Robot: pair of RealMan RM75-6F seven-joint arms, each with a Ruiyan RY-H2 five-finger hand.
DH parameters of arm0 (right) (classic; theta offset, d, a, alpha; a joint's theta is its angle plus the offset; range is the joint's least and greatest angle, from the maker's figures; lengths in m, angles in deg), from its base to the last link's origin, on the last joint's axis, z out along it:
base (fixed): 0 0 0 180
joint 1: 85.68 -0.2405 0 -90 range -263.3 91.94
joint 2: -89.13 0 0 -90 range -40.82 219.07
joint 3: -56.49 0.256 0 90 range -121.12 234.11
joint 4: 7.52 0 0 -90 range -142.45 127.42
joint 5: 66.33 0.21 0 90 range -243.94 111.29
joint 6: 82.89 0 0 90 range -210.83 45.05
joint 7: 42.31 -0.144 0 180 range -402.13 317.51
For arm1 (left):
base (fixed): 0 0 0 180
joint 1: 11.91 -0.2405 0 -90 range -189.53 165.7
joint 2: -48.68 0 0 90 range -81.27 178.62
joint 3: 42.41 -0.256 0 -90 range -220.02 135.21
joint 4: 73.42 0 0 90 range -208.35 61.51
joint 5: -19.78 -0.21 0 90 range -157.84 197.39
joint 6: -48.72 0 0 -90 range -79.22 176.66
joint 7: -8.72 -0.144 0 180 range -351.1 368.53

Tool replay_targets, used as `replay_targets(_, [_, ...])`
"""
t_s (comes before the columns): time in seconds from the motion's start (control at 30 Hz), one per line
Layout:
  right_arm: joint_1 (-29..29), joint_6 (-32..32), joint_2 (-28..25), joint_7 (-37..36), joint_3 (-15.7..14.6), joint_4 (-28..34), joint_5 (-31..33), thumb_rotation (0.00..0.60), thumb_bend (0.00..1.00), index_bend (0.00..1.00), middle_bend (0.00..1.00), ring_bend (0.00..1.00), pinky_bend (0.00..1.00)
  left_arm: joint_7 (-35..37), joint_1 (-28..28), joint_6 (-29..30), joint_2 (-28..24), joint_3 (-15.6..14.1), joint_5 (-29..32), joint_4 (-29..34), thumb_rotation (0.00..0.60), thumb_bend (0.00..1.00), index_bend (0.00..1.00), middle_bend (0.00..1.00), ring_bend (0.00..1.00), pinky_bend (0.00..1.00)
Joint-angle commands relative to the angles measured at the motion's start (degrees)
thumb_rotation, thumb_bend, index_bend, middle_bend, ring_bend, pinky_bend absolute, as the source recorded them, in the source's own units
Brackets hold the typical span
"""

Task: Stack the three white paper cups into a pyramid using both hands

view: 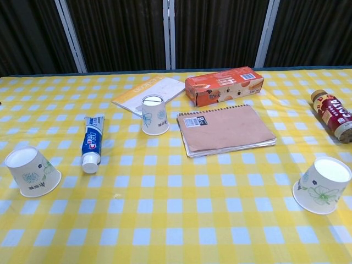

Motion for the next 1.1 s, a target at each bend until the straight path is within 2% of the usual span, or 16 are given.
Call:
replay_targets(0.03, [-0.01, 0.05, -0.07, -0.22, 0.02, 0.00, 0.06, 0.600, 0.16, 0.01, 0.00, 0.00, 0.00, -2.56, 1.80, -3.34, 1.04, 0.15, 1.50, 0.94, 0.600, 0.24, 0.16, 0.00, 0.00, 0.00])
replay_targets(0.27, [-0.09, 0.33, -0.29, -0.81, -0.05, -0.01, 0.10, 0.600, 0.16, 0.01, 0.00, 0.00, 0.00, -6.54, 4.06, -7.54, 1.98, 1.06, 4.66, 2.58, 0.600, 0.24, 0.17, 0.00, 0.00, 0.00])
replay_targets(0.5, [-0.03, 0.21, -0.42, -1.12, -0.04, 0.05, 0.09, 0.600, 0.15, 0.01, 0.00, 0.00, 0.00, -10.27, 5.66, -9.87, 2.59, 1.58, 7.29, 4.41, 0.600, 0.35, 0.24, 0.00, 0.00, 0.00])
replay_targets(0.73, [0.02, 0.01, -0.49, -1.23, -0.04, 0.12, -0.03, 0.600, 0.15, 0.01, 0.00, 0.00, 0.00, -13.07, 6.97, -11.66, 4.08, 1.61, 9.43, 3.93, 0.600, 0.36, 0.26, 0.00, 0.00, 0.00])
replay_targets(0.9, [0.05, -0.02, -0.50, -1.20, -0.02, 0.14, 0.01, 0.600, 0.16, 0.01, 0.00, 0.00, 0.00, -13.18, 7.48, -11.66, 4.50, 1.65, 9.83, 4.20, 0.600, 0.37, 0.32, 0.00, 0.00, 0.00])
replay_targets(1.1, [0.00, 0.09, -0.35, -0.94, -0.11, 0.06, -0.10, 0.600, 0.15, 0.01, 0.00, 0.00, 0.00, -11.34, 7.35, -9.42, 3.52, 1.72, 7.69, 5.33, 0.600, 0.37, 0.34, 0.00, 0.00, 0.00])
